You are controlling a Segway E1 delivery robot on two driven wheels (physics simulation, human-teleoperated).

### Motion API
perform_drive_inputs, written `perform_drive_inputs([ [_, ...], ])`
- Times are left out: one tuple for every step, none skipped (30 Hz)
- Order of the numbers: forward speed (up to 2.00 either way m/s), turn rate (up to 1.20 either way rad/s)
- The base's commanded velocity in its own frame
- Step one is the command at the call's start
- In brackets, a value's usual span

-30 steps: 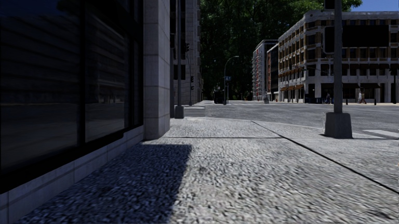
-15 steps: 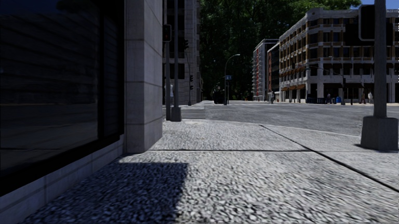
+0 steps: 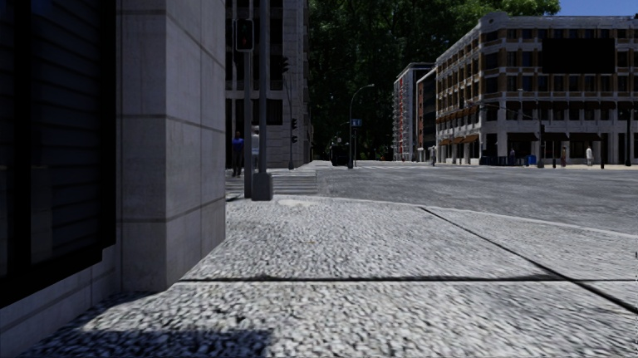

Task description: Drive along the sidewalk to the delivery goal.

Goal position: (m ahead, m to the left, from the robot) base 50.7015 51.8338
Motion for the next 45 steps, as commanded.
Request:
perform_drive_inputs([
  [2.0, 0.0],
  [2.0, 0.0],
  [2.0, 0.0],
  [2.0, 0.0],
  [2.0, 0.0],
  [2.0, 0.0],
  [2.0, 0.0],
  [2.0, 0.0],
  [2.0, 0.0],
  [2.0, 0.0],
  [2.0, 0.0],
  [2.0, 0.0],
  [2.0, 0.0],
  [2.0, 0.0],
  [2.0, 0.0],
  [2.0, 0.0],
  [2.0, 0.0],
  [2.0, 0.0],
  [2.0, 0.0],
  [2.0, 0.0],
  [2.0, 0.0],
  [2.0, 0.0],
  [2.0, 0.0],
  [2.0, 0.0],
  [2.0, 0.0],
  [2.0, 0.0],
  [2.0, 0.0],
  [2.0, 0.0],
  [2.0, 0.0],
  [2.0, 0.0],
  [2.0, 0.0],
  [2.0, 0.0],
  [2.0, 0.0],
  [2.0, 0.0],
  [1.93, 0.0],
  [1.93, 0.0],
  [1.89, 0.0],
  [1.88, 0.0],
  [1.87, 0.0],
  [1.85, 0.0],
  [1.84, 0.05],
  [1.82, 0.31],
  [1.81, 1.05],
  [1.79, 1.2],
  [1.78, 1.2],
])
